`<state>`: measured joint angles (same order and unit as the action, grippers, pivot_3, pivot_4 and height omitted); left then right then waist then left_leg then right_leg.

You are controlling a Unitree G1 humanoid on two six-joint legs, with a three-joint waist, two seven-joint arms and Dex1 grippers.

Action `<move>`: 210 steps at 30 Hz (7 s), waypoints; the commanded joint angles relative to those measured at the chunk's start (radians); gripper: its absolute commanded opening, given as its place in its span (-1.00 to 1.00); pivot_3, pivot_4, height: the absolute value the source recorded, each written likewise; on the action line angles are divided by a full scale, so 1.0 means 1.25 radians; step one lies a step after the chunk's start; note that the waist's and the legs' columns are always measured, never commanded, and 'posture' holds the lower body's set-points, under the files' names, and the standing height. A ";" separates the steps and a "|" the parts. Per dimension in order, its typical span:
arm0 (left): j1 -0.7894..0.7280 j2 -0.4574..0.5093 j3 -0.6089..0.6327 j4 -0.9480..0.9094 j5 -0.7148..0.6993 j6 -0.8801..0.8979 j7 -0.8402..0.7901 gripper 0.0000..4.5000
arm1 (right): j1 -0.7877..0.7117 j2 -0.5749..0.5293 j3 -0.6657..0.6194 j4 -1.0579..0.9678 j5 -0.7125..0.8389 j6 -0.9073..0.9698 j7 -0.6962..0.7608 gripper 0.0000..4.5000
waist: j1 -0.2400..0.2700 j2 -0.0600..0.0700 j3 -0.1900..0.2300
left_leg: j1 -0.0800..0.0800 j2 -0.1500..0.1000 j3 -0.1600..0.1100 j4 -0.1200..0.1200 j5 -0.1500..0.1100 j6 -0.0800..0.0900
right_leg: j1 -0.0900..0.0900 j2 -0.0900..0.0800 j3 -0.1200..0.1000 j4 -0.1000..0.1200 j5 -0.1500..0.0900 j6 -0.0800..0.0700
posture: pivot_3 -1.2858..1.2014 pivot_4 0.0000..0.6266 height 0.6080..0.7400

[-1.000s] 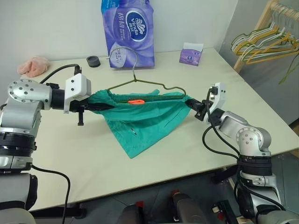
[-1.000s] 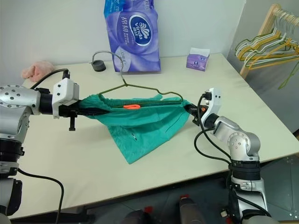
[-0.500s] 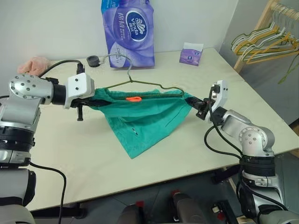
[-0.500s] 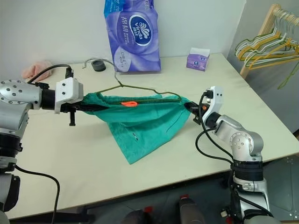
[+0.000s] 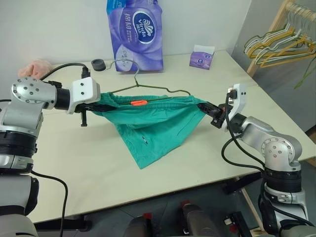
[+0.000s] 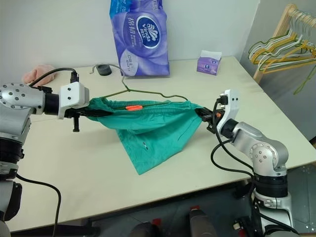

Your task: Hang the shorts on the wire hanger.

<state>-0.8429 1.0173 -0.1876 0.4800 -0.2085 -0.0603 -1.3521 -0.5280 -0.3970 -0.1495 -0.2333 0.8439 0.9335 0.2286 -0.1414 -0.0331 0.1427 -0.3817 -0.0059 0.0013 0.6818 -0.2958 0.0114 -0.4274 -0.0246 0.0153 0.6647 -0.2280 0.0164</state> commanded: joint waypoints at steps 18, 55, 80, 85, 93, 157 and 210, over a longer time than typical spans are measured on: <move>0.089 0.127 0.090 -0.065 -0.078 0.183 -0.099 -1.00 | 0.028 -0.081 -0.129 0.126 -0.092 -0.071 -0.068 -0.99 | 0.000 0.000 0.000 | 0.000 0.000 0.000 0.000 0.000 0.000 | 0.000 0.001 0.000 0.000 0.000 0.000 | -0.11 -0.68 1.00; 0.037 0.137 -0.003 0.145 0.168 -0.072 0.022 -1.00 | 0.008 -0.194 -0.011 -0.080 -0.102 -0.057 0.012 -0.99 | 0.001 0.000 0.000 | 0.000 0.000 0.000 0.000 0.000 0.000 | 0.000 0.001 0.000 0.000 0.000 0.000 | -0.12 -0.65 1.00; 0.134 0.024 0.070 -0.165 0.002 0.148 -0.047 -1.00 | -0.046 -0.270 0.231 -0.113 -0.304 -0.134 0.273 0.37 | 0.000 0.000 0.000 | 0.000 0.000 0.000 0.000 0.000 0.000 | 0.000 0.002 0.000 -0.001 0.000 0.000 | -0.12 -0.67 1.00; 0.139 0.017 0.074 -0.194 -0.003 0.165 -0.052 -1.00 | -0.105 -0.263 0.287 -0.083 -0.351 -0.169 0.354 0.37 | 0.000 0.000 0.000 | 0.000 0.000 0.000 0.000 0.000 0.000 | 0.000 0.002 0.000 -0.001 0.000 0.000 | -0.11 -0.68 1.00; 0.157 0.010 0.070 -0.225 0.009 0.161 -0.042 -1.00 | -0.153 -0.246 0.289 -0.086 -0.344 -0.144 0.431 0.77 | 0.002 0.000 0.000 | 0.000 0.000 0.000 0.000 0.000 0.000 | 0.000 0.001 0.000 -0.001 0.000 0.000 | -0.10 -0.69 1.00; 0.363 -0.246 0.230 -0.572 -0.362 0.552 0.210 0.98 | 0.165 -0.141 -0.209 -0.132 -0.367 0.214 0.243 -1.00 | 0.044 0.001 -0.003 | 0.000 -0.002 0.001 0.001 0.000 -0.001 | 0.000 -0.004 0.000 0.001 0.001 0.000 | -0.15 -0.61 1.00; -0.259 -0.595 -0.004 -0.281 -0.232 0.454 0.105 1.00 | -0.307 -0.244 -0.637 0.037 -0.521 0.485 -0.161 0.06 | -0.087 0.024 0.010 | 0.005 -0.003 0.013 -0.004 -0.003 0.003 | 0.004 0.005 0.015 -0.004 -0.006 0.011 | -0.23 -0.49 1.00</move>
<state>-1.1432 0.2739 -0.2070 0.1364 -0.5027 0.5302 -1.2129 -0.8716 -0.6889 -0.9353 -0.1090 0.1994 1.5755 0.0411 -0.2496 -0.0030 0.1555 -0.3757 -0.0093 0.0180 0.6769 -0.2995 0.0155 -0.4229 -0.0184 0.0348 0.6603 -0.2356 0.0300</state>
